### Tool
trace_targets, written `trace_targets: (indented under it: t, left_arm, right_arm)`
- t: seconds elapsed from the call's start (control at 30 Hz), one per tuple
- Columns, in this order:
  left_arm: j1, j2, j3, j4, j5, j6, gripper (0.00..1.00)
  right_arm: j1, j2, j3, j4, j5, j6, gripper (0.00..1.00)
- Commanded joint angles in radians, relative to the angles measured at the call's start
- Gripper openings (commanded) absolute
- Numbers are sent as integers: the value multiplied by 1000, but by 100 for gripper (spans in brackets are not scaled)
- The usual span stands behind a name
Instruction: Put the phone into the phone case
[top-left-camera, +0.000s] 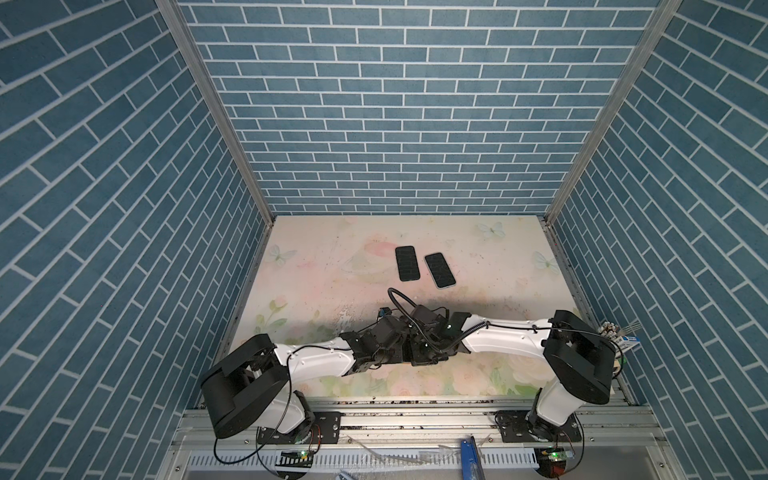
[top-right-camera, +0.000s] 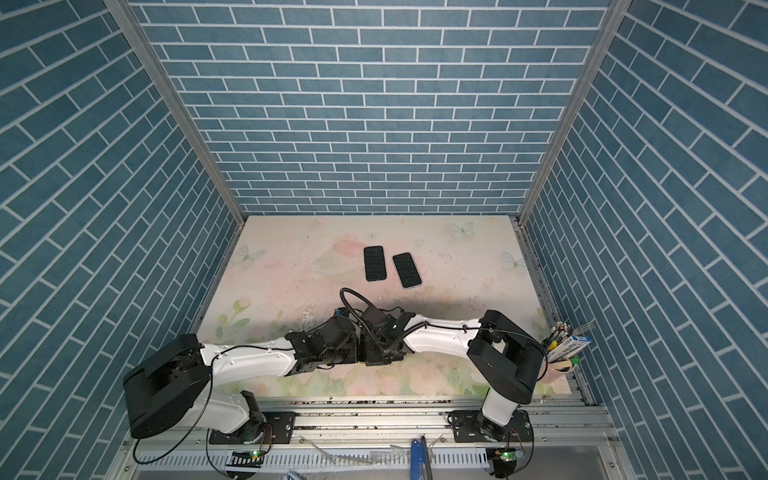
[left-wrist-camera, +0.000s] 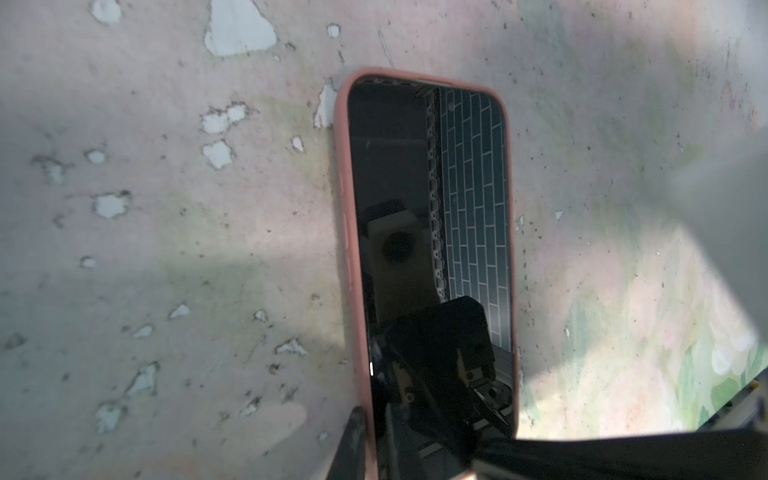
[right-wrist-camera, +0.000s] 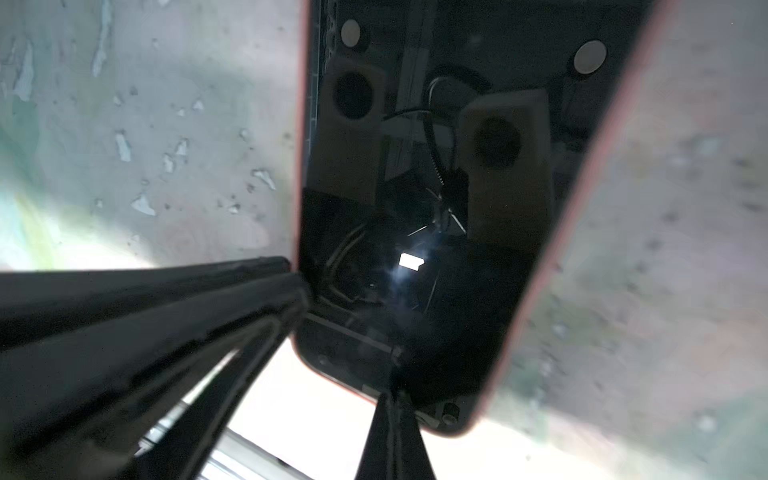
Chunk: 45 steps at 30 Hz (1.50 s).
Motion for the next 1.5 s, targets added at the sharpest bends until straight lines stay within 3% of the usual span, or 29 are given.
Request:
trace_targets:
  t: [0.0, 0.13, 0.23, 0.3, 0.43, 0.47, 0.5, 0.53, 0.57, 0.6, 0.73, 0.83, 0.93, 1.07, 1.23, 1.47]
  left_arm:
    - [-5, -48, -33, 26, -9, 6, 15]
    - [-5, -115, -82, 82, -15, 8, 18]
    - [-5, -155, -111, 104, -22, 5, 25]
    - [-5, -154, -116, 115, -16, 5, 30]
    - [-4, -103, -83, 105, 7, 18, 31]
    - [-5, -85, -73, 99, 13, 20, 31]
    - [-5, -68, -60, 92, 20, 22, 31]
    - [-5, -51, -49, 89, 27, 22, 31]
    - [-4, -34, -41, 87, 33, 26, 31]
    - [-5, -15, -30, 84, 43, 28, 31]
    - [-7, 57, 14, 91, 99, 53, 31]
    - [-14, 93, 43, 94, 130, 73, 32]
    - [-25, 95, 52, 106, 137, 86, 32]
    - [-25, 28, -5, 161, 109, 78, 32]
    - [-27, -161, -121, 177, -12, 37, 33]
    - [-26, -463, -275, 144, -144, -27, 36]
  right_arm:
    - [4, -125, -25, -63, 113, -24, 12]
    - [2, -232, -60, -69, 169, -28, 22]
    - [-2, -265, -89, -33, 126, -54, 41]
    - [-9, -265, -101, -5, 68, -64, 43]
    - [-16, -280, -132, 36, 26, -63, 47]
    - [-18, -289, -142, 45, 24, -57, 58]
    - [-21, -304, -160, 63, 20, -51, 60]
    - [-23, -324, -181, 79, 23, -39, 81]
    - [-27, -344, -204, 98, 19, -30, 86]
    - [-33, -371, -235, 121, 20, -13, 98]
    - [-82, -496, -399, 252, -4, 86, 98]
    - [-149, -589, -534, 411, -110, 150, 98]
    - [-182, -654, -575, 411, -120, 152, 98]
    - [-182, -627, -447, 138, -29, 81, 95]
    - [-172, -391, -250, 6, -77, -26, 55]
    - [-90, -120, 60, -221, 34, -158, 54]
